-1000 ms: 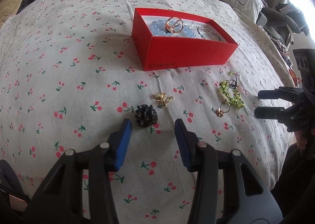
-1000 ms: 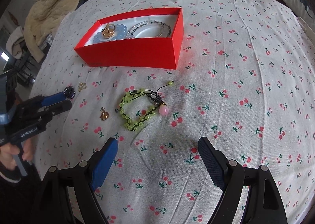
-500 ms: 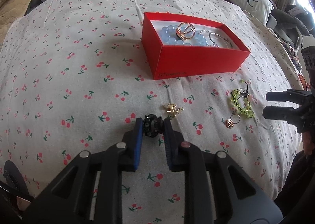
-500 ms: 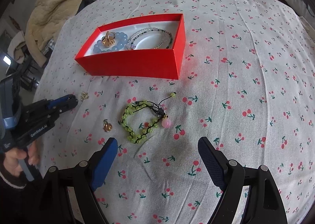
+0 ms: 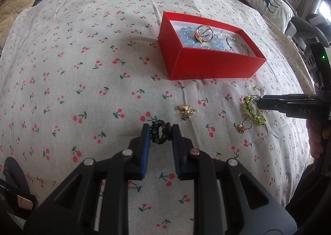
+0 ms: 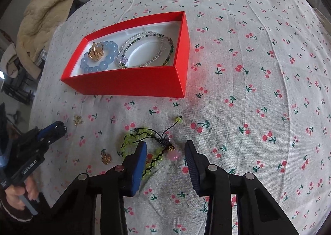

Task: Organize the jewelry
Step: 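Grasp the black hair clip with left tool while right grasps green bead bracelet, then carry the black clip with left tool while right carries green bracelet to the red box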

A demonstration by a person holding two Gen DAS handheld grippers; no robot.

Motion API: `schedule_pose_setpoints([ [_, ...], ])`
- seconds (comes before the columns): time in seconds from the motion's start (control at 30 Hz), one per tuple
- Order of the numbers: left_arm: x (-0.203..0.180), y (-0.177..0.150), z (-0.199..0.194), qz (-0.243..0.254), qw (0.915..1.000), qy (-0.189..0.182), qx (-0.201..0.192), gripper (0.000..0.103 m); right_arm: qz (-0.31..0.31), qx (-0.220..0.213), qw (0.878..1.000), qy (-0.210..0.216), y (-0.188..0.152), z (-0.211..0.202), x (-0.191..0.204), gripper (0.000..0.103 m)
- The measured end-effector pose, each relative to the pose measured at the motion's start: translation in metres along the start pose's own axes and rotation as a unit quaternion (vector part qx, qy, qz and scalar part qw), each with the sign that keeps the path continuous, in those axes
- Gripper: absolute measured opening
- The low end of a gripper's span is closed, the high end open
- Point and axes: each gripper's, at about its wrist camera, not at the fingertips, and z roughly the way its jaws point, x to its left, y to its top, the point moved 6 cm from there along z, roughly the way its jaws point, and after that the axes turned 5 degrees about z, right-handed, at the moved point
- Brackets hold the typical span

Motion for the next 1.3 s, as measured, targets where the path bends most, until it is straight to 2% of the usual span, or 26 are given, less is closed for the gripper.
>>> schedule_pose_setpoints([
  [0.23,0.002,-0.001,0.0,-0.005,1.0,0.0,0.004,0.022,-0.011,-0.002,1.0,-0.021,0.003,0.009,0.005,0.011],
  [0.47,0.004,0.0,-0.003,-0.014,0.9999,-0.003,0.004,0.022,-0.006,-0.01,1.0,-0.013,0.004,-0.005,0.003,0.011],
  [0.83,-0.002,0.014,-0.019,-0.029,0.9993,-0.022,-0.012,0.022,0.007,-0.044,0.999,0.03,0.009,-0.052,0.005,0.011],
  [1.3,-0.025,0.06,-0.037,-0.039,0.9958,-0.066,-0.05,0.022,0.021,-0.097,0.992,0.074,0.035,-0.095,0.022,0.011],
])
